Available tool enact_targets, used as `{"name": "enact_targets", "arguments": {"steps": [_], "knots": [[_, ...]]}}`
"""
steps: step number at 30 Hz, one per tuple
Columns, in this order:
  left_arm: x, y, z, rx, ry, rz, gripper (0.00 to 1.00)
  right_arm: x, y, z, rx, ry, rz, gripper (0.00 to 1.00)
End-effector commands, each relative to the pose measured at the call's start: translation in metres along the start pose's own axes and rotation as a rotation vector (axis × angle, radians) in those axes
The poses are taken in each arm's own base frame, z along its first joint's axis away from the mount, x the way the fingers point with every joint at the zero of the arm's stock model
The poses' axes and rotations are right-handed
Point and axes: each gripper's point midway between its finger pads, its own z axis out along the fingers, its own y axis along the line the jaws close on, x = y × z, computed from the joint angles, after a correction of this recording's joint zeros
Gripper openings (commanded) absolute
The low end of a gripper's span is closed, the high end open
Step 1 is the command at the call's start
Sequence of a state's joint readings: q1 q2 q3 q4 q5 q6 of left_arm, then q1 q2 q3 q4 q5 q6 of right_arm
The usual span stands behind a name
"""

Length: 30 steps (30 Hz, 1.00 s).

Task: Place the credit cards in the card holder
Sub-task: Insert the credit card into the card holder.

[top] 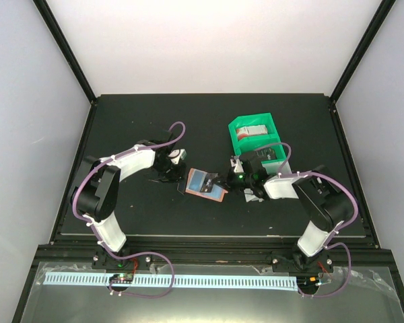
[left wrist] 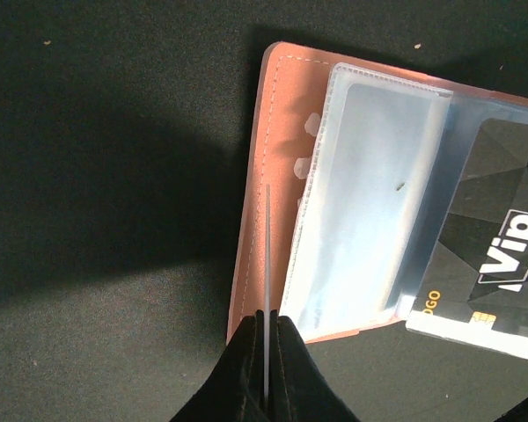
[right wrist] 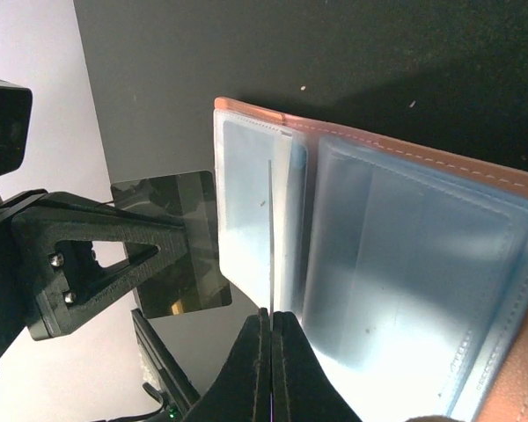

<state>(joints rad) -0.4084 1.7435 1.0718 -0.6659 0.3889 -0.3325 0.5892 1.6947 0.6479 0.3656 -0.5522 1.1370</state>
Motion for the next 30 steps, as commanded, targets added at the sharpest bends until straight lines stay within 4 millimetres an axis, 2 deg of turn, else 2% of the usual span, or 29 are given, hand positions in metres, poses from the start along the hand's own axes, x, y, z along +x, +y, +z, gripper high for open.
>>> {"name": "enact_targets", "arguments": {"steps": [1, 17, 30], "knots": [[0.002, -0.001, 0.000, -0.009, 0.013, 0.014, 0.02, -0.002, 0.000, 0.007, -0.011, -0.003, -0.001, 0.01], [0.001, 0.000, 0.002, -0.015, 0.017, 0.018, 0.02, -0.004, -0.028, 0.024, 0.073, 0.011, 0.051, 0.01], [-0.001, -0.003, 0.003, 0.000, 0.019, 0.019, 0.02, 0.001, -0.035, 0.030, 0.103, 0.056, 0.069, 0.01]]}}
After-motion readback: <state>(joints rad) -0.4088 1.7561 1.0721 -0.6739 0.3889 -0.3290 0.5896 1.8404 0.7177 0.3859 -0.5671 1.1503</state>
